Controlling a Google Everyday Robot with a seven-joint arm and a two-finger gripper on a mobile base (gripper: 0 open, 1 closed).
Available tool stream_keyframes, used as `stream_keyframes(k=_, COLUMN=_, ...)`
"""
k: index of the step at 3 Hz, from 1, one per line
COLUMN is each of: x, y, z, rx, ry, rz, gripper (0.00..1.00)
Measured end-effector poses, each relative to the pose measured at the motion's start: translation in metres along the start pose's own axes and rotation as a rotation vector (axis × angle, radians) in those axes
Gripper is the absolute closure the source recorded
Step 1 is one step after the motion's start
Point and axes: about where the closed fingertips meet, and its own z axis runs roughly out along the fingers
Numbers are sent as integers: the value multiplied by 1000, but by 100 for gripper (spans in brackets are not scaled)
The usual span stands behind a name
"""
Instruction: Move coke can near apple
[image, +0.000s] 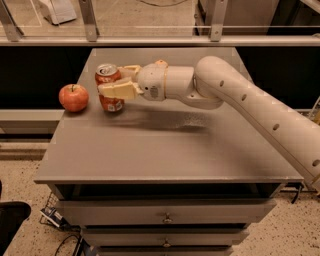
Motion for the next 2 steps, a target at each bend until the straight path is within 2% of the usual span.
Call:
stream_keyframes(k=1, x=3, y=-1, z=3, rx=-21, ry=3, rz=13, gripper=100)
stream_keyframes(k=2, x=12, y=-2, z=6, rx=-39, ry=36, rz=23, gripper=100)
